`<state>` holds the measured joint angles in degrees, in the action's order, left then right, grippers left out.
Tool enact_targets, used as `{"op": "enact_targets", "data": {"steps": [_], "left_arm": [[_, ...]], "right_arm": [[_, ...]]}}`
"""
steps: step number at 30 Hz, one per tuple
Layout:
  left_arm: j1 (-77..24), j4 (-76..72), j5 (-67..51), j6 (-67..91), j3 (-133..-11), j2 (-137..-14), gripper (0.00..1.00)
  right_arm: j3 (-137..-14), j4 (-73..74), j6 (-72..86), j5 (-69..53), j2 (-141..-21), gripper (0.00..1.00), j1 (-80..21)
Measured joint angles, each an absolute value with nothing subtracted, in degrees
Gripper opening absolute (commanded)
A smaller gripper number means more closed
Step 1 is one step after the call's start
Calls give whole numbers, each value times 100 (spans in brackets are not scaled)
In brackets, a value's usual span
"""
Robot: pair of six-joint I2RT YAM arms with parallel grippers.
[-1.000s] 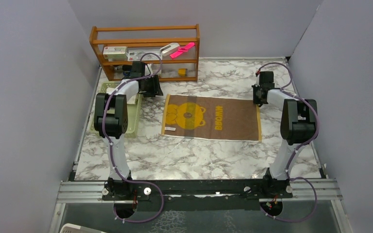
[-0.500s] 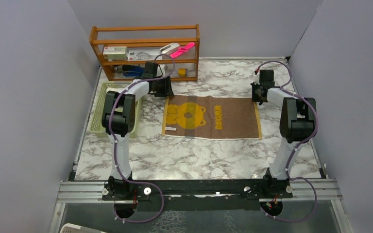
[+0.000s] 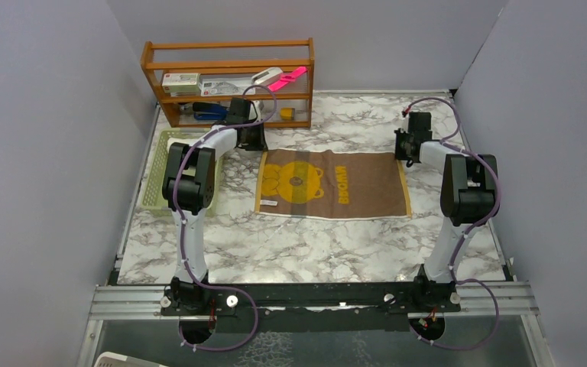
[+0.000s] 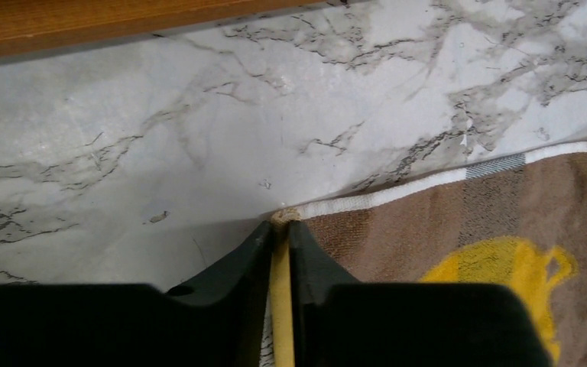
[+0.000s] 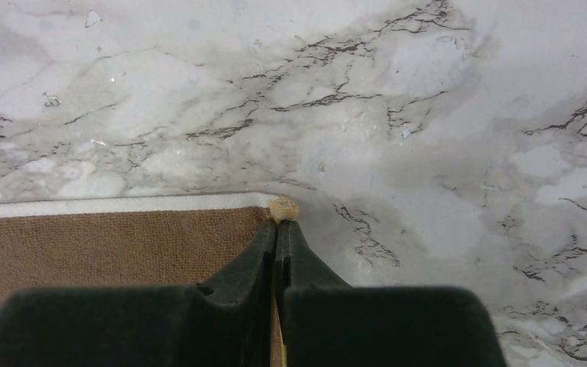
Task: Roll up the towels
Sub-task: Fold the towel at the center of the board.
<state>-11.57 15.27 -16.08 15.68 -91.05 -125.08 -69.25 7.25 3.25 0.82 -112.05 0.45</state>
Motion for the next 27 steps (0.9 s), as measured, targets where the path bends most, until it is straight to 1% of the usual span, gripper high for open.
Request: {"op": "enact_targets", "data": {"steps": [1, 2, 8, 17, 21, 24, 27], "left_arm": [[-1157, 1535, -1562, 1566, -9118, -12521, 3], [-1160, 1540, -1525, 1557, -9124, -12527, 0], [-1164, 1664, -1435, 1511, -9251, -12573, 0], [-1007, 2228, -1210, 1039, -9684, -12623, 0], [-947, 2016, -1100, 908, -9810, -12586, 0], [-910, 1597, -1002, 895, -9526, -12348, 0], [-880, 1186, -978, 956, -8825, -11806, 0]], "right_arm": [[-6914, 707, 349, 82, -11201, 1, 45], [-6904, 690, 386, 82, -11194, 1, 45], [-6858, 683, 484, 128, -11104, 1, 45], [-6724, 320, 683, 148, -10326, 1, 43], [-6733, 196, 932, 91, -10151, 1, 34], [-6514, 128, 1192, -12, -9935, 1, 34], [-6055, 123, 1466, -193, -9546, 1, 34]]}}
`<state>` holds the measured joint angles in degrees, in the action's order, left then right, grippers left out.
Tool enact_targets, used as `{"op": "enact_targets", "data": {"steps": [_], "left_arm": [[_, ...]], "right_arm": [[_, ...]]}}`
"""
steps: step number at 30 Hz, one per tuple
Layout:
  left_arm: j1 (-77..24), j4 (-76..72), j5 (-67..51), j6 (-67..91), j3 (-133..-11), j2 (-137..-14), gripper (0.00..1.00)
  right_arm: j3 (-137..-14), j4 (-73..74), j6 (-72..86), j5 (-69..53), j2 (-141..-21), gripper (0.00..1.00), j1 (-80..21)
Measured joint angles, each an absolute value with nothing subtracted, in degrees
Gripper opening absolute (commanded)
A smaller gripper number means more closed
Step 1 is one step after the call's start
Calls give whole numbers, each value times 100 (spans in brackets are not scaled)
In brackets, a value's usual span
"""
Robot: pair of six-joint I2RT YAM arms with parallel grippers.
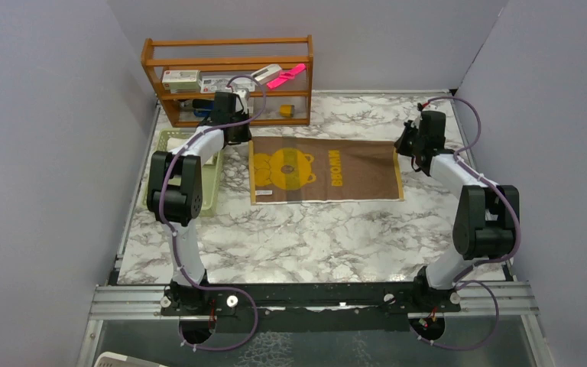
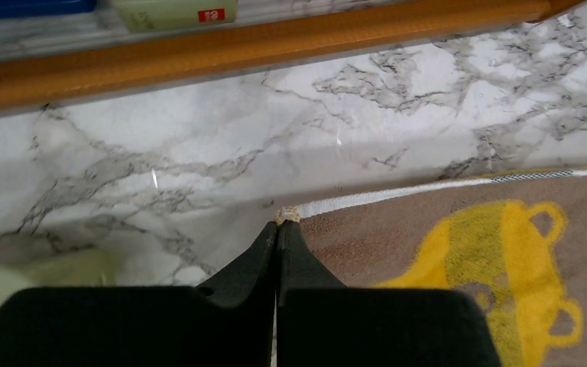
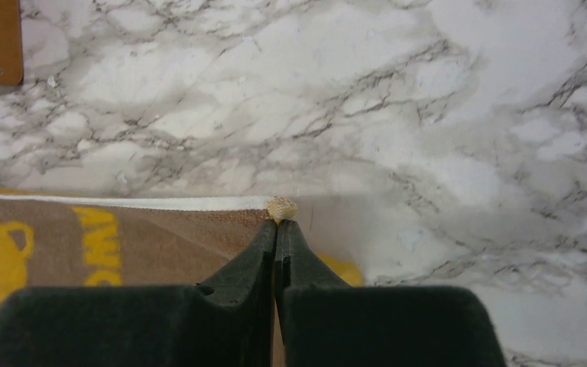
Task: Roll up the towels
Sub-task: Fold the towel at the center of the board.
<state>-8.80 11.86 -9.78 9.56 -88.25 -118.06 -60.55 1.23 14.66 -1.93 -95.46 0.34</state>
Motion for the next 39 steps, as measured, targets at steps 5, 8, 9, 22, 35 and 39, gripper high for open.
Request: {"op": "enact_targets", "data": {"steps": [5, 8, 9, 22, 35, 39], "left_arm": [[-871, 635, -989, 1179, -7765, -10838, 0], [-923, 399, -1011, 1310, -7336, -10455, 0], [-947, 309, -1009, 1341, -7166, -10350, 0], [-1570, 224, -735, 1555, -5518, -9288, 0], [-1549, 307, -617, 1474, -4945, -8490, 0], [-1551, 364, -701, 1575, -4648, -8335, 0]], "right_arm": [[-5470, 239, 1723, -440, -9004, 1, 34], [-5142, 338, 1844, -473, -8672, 1, 34], [-5019, 362, 1903, -473, -8541, 1, 34], [-4342, 661, 2121, 314, -6971, 1, 34], [-4115, 821, 2231, 910, -6904, 1, 32], [-3964, 961, 2311, 1013, -6831, 1, 25]]}}
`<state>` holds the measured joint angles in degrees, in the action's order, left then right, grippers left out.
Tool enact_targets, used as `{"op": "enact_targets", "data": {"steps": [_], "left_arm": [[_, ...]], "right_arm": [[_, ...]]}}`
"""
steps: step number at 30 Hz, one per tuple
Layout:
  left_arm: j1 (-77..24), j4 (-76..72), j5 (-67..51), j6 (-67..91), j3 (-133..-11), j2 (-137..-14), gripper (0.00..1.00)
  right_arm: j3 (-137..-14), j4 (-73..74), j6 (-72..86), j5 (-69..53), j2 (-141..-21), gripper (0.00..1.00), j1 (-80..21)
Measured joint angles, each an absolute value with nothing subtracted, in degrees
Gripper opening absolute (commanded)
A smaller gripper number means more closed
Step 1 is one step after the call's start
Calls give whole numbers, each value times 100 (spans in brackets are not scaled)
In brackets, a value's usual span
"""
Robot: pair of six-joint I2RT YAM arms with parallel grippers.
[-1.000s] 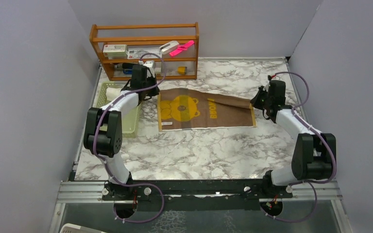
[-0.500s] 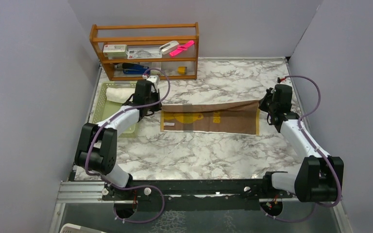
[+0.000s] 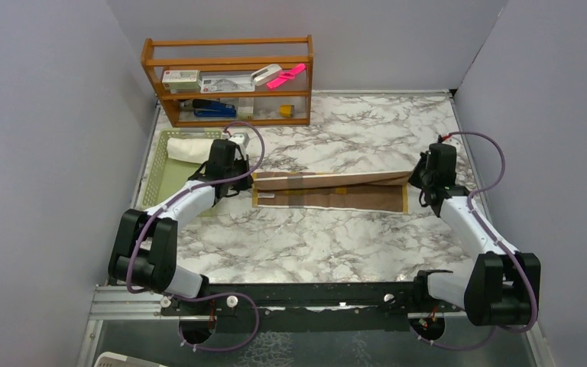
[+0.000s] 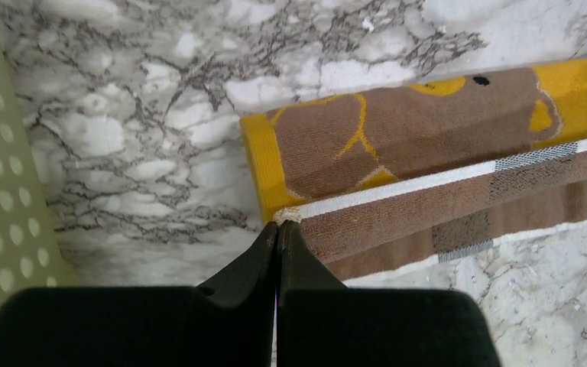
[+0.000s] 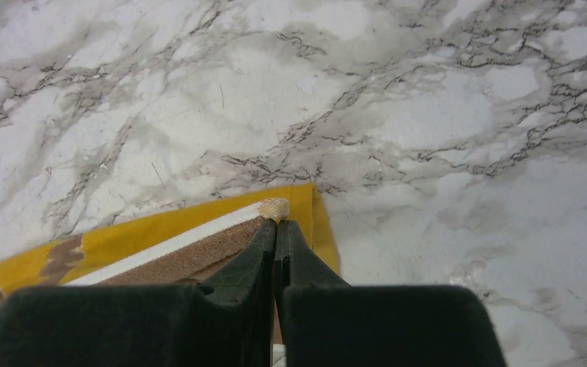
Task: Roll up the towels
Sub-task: Fold the towel at the center of the board.
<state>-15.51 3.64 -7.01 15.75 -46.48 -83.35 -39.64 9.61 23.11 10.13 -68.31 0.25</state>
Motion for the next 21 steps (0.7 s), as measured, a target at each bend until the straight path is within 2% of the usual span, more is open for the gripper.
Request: {"op": "enact_targets", "data": {"steps": [3, 5, 6, 7, 10, 12, 16, 17, 18, 21], "left_arm": [[-1551, 434, -731, 1673, -4438, -8237, 0], [-1551, 460, -755, 1752, -4320, -8197, 0], [-1551, 478, -775, 1782, -4270, -8184, 2], [-1551, 489, -797, 1826, -4235, -8180, 7], [-1549, 526, -843, 1929, -4165, -8176, 22], [-1544, 550, -858, 1990, -4134, -8154, 34], [-1544, 657, -860, 2137, -4095, -7837, 51], [-1544, 670, -860, 2182, -4097, -7697, 63], [-1544, 672, -860, 2209, -4097, -7596, 68], [-1544, 711, -862, 2274, -4115, -7264, 75]], "right_arm": [[-3861, 1039, 2412, 1017, -6807, 3, 10], [-3789, 1096, 2495, 1017, -6807, 10, 8], [-3745, 1129, 2541, 1020, -6803, 18, 8], [-3699, 1162, 2587, 1020, -6788, 28, 8], [-3542, 1295, 2705, 1076, -6659, 50, 12], [-3433, 1361, 2777, 1120, -6475, 61, 14], [-3354, 1420, 2840, 1262, -6012, 70, 14], [-3356, 1411, 2825, 1288, -5887, 72, 14], [-3356, 1402, 2808, 1306, -5774, 74, 14], [-3363, 1317, 2659, 1302, -5544, 77, 14]]}}
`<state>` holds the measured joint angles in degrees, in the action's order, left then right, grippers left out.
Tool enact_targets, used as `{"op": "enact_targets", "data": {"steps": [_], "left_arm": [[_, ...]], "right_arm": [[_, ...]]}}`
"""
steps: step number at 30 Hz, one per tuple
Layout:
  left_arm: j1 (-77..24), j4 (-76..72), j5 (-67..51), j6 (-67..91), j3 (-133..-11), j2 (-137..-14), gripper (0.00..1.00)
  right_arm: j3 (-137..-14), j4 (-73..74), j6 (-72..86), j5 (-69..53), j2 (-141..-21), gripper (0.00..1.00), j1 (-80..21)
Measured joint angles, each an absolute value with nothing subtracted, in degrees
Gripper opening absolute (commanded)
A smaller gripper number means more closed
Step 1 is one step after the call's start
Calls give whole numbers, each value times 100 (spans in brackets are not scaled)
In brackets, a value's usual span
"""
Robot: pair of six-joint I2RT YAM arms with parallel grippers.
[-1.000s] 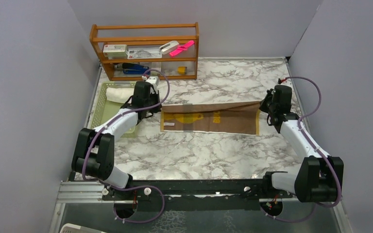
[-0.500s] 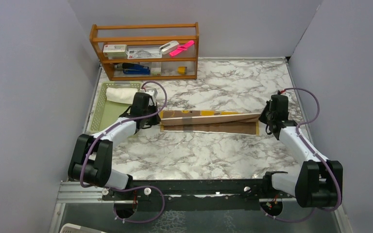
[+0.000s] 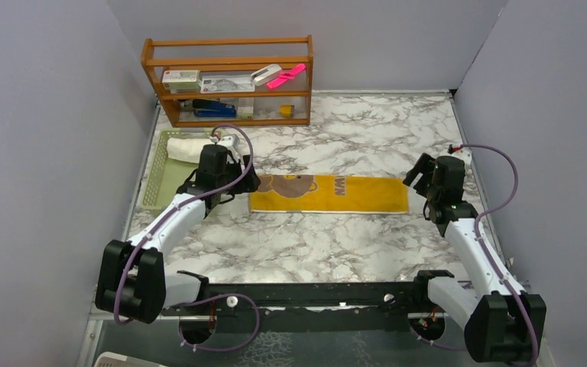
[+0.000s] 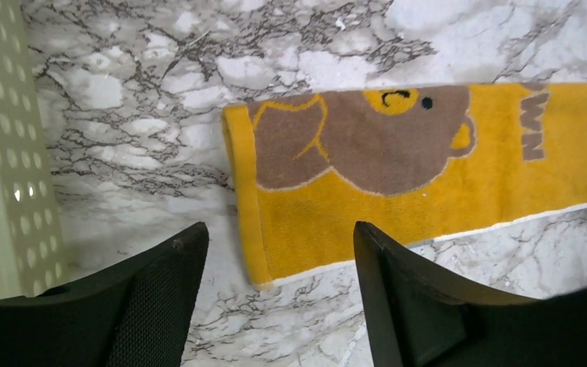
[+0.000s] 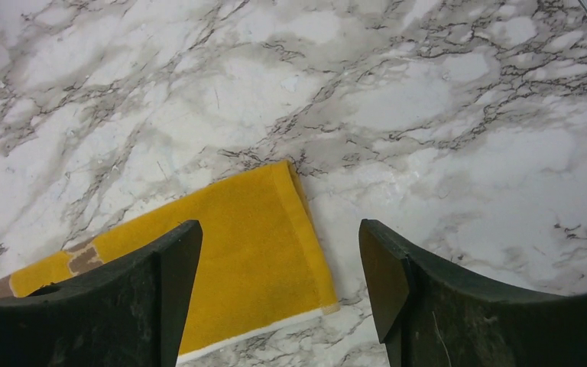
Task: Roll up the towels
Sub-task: Fold the towel at the center of the board.
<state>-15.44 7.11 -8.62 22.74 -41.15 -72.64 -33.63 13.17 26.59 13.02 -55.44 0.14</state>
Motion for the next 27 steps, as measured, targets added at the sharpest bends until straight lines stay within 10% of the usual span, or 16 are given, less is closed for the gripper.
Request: {"op": "enact_targets", "data": {"steps": [7, 27], "left_arm": [[-1343, 1083, -1076, 2257, -4569, -7507, 56], [-1135, 1957, -1914, 1846, -5286, -9485, 43]], "right_arm": [[-3367, 943, 2451, 626, -5763, 76, 14], [-3369, 589, 2215, -722, -6252, 76, 12]]}}
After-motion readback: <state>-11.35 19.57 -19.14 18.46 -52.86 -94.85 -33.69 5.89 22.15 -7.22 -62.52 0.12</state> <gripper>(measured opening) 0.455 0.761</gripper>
